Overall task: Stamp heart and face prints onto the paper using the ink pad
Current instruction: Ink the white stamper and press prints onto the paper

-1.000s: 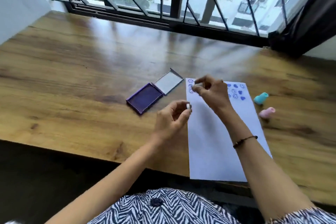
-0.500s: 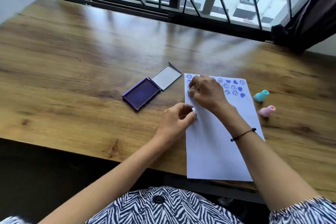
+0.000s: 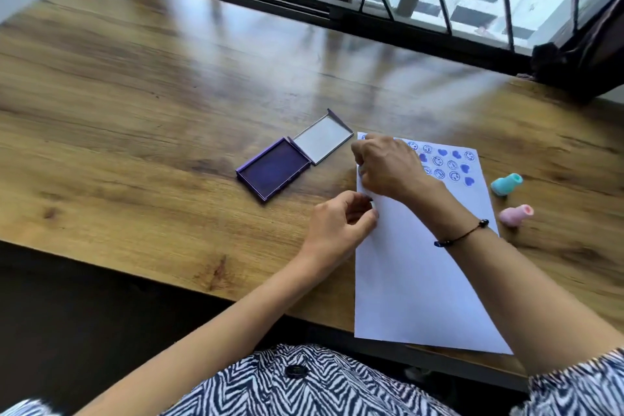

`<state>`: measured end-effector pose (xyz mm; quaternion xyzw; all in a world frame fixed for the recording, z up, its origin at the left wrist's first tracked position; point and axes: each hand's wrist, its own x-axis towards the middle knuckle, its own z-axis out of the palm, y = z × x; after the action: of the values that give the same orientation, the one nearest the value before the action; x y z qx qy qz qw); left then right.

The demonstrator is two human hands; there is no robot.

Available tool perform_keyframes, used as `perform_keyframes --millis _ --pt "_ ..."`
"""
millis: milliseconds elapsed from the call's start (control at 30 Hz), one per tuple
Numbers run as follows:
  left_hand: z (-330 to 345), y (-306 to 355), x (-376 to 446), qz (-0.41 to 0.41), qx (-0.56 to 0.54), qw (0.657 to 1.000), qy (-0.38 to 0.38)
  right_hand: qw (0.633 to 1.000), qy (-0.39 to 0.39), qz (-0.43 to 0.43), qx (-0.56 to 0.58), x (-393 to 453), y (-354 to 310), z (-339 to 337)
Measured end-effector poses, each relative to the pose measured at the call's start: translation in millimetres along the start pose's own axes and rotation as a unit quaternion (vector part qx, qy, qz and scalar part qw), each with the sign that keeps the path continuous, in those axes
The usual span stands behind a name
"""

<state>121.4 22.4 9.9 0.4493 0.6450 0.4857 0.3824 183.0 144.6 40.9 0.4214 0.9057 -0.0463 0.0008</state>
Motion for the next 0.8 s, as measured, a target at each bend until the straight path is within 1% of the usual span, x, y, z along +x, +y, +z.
perform_keyframes --millis 100,200,267,333,400,433,500,567,700,800 --pt "1 0 -1 0.005 0.011 1.000 0.003 1.000 -0.007 -0.007 -0.017 2 -2 1" --pt "1 0 -1 0.008 0.014 1.000 0.000 1.000 0.007 -0.003 -0.010 -1 -2 2" --pt "1 2 0 0.006 0.016 1.000 -0.006 1.000 -0.002 -0.002 -0.006 -2 -4 0" --pt "1 2 -1 -0.003 0.014 1.000 -0.004 1.000 -0.013 0.011 0.025 -4 -2 -4" --pt "3 3 0 -0.011 0.009 1.000 0.003 0.993 0.002 0.048 0.106 -9 5 -10" --pt "3 3 0 -0.012 0.009 1.000 0.005 0.983 0.024 0.076 0.164 -13 11 -15" --pt "3 3 2 -0.018 0.006 1.000 0.005 0.948 0.076 0.127 0.283 -24 20 -25" --pt "3 4 3 -0.039 -0.020 0.999 0.000 0.917 0.095 0.151 0.358 -37 25 -33" --pt "1 6 2 -0.085 -0.162 0.983 -0.030 0.868 0.074 0.156 0.466 -59 22 -37" --pt "-2 7 3 -0.068 -0.215 0.974 -0.037 0.832 0.056 0.140 0.534 -70 14 -35"
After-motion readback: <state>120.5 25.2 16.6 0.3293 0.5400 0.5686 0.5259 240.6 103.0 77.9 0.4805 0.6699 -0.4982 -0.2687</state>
